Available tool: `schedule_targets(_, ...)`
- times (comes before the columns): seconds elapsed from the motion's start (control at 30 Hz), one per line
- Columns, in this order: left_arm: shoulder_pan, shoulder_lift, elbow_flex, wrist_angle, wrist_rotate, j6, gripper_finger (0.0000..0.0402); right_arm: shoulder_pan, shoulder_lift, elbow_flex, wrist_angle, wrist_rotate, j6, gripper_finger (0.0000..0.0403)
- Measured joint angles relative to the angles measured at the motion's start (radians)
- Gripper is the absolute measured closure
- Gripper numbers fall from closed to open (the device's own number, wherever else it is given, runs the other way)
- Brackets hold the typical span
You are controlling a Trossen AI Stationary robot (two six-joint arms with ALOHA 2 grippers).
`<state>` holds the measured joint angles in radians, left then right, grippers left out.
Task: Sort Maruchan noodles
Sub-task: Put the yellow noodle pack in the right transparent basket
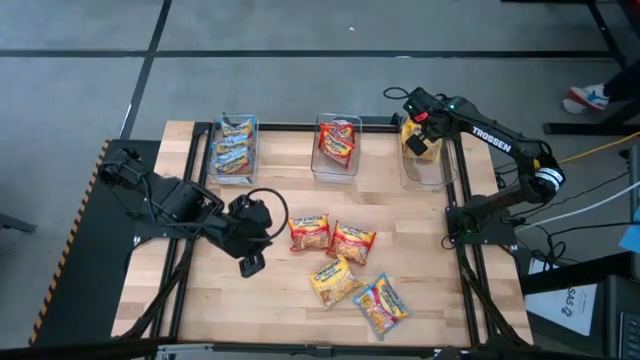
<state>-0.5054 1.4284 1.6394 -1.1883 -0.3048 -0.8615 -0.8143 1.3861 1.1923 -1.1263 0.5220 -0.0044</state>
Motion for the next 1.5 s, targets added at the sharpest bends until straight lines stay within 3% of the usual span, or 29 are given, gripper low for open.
schedule_targets(0.13,-0.008,0.0,0.0,0.0,0.0,0.0,0.0345,0.0,0.0,0.0,-0.001,0.013,0.001,0.0352)
schedule_targets(0.3,-0.008,0.0,0.0,0.0,0.0,-0.001,0.0345,0.0,0.0,0.0,0.0,0.129,0.058,0.0297)
schedule_targets(0.4,-0.008,0.0,0.0,0.0,-0.001,-0.001,0.0345,0.002,0.0,0.0,0.0,0.086,0.135,0.0271)
schedule_targets(0.47,-0.008,0.0,0.0,0.0,-0.001,-0.001,0.0345,0.002,-0.001,0.0,0.001,-0.089,0.175,0.0259)
schedule_targets(0.67,-0.008,0.0,0.0,0.0,-0.001,-0.001,0.0345,0.003,-0.002,0.006,0.062,-0.817,0.211,0.0247)
schedule_targets(0.73,-0.008,0.0,0.0,0.0,-0.003,-0.001,0.0345,0.014,-0.002,0.018,0.086,-0.973,0.248,0.0247)
schedule_targets(0.83,-0.009,0.0,0.0,0.0,-0.026,-0.001,0.0345,0.064,-0.003,0.028,0.073,-1.11,0.265,0.0247)
schedule_targets(0.93,-0.008,0.0,0.0,0.0,-0.034,-0.001,0.0345,0.144,-0.003,0.04,0.062,-1.103,0.264,0.0247)
schedule_targets(1.07,-0.008,0.0,0.0,0.0,-0.034,-0.001,0.0345,0.25,-0.003,0.04,0.038,-0.937,0.261,0.0246)
schedule_targets(1.2,-0.008,0.0,0.0,0.0,-0.034,-0.002,0.0345,0.318,-0.003,0.04,-0.072,-0.572,0.271,0.0246)
schedule_targets(1.27,-0.009,0.0,0.0,0.0,-0.034,-0.002,0.0345,0.302,-0.003,0.031,-0.132,-0.467,0.304,0.0246)
schedule_targets(1.37,-0.014,0.0,0.0,0.0,-0.035,-0.002,0.0345,0.209,-0.003,-0.016,-0.168,-0.476,0.381,0.0246)
schedule_targets(1.5,-0.015,0.0,0.0,0.0,-0.034,-0.001,0.0345,0.075,-0.003,-0.12,-0.049,-0.539,0.443,0.0246)
